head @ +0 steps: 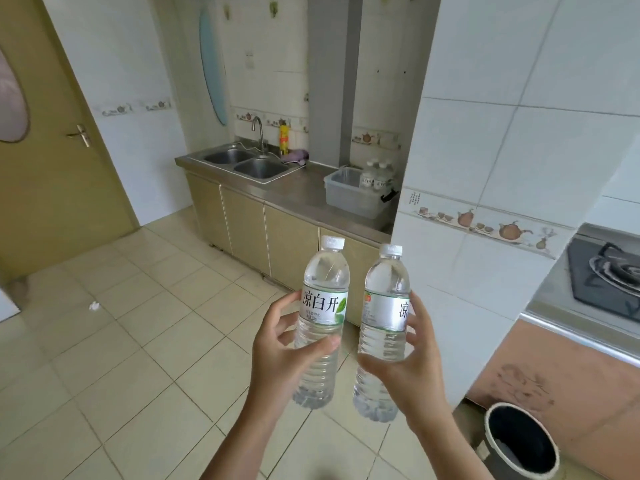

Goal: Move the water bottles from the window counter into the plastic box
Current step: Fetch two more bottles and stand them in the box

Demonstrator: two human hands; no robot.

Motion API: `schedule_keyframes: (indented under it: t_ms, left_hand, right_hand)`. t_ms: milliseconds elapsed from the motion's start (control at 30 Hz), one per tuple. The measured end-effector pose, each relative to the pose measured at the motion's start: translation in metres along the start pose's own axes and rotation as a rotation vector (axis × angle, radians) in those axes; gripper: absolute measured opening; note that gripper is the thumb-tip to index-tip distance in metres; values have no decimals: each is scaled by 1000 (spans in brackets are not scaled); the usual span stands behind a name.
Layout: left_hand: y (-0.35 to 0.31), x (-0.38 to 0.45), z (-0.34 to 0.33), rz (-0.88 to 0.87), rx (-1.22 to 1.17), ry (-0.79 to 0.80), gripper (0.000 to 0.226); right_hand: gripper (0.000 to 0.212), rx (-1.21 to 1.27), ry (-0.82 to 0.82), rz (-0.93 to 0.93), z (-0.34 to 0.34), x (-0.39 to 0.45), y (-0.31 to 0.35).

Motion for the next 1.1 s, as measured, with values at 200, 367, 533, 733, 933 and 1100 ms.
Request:
schedule_keyframes:
  t_ms: [200,367,533,733,933,1100]
  left_hand:
    - [-8,134,-30,13,-2,-32,74]
    - [-21,242,-49,15,12,-28,77]
    - [-22,344,-61,19,-13,1,76]
    - [-19,481,-72,19,-12,107,78]
    - [-27,615,-87,21,36,195,77]
    - [-31,695,-118,39,8,254,76]
  right_hand:
    - [104,1,35,58,-40,129,-45]
    - [100,-25,51,42,-72,229,-75]
    - [101,-51,30,55,-105,317,-104]
    - [99,-72,-68,58,-153,417,-143]
    - [99,-144,-198,31,-184,512,-171]
    - [99,-222,-288,-4,-184,573,-203]
Point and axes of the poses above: each hand's wrist, its own x-axis towards the middle knuckle, its own z-axis out of the back of the hand, y = z × x, the point moved 3 cm from there along x, towards the middle knuckle, and after that the axes turned 11 degrees about z, right-handed, at the moved point
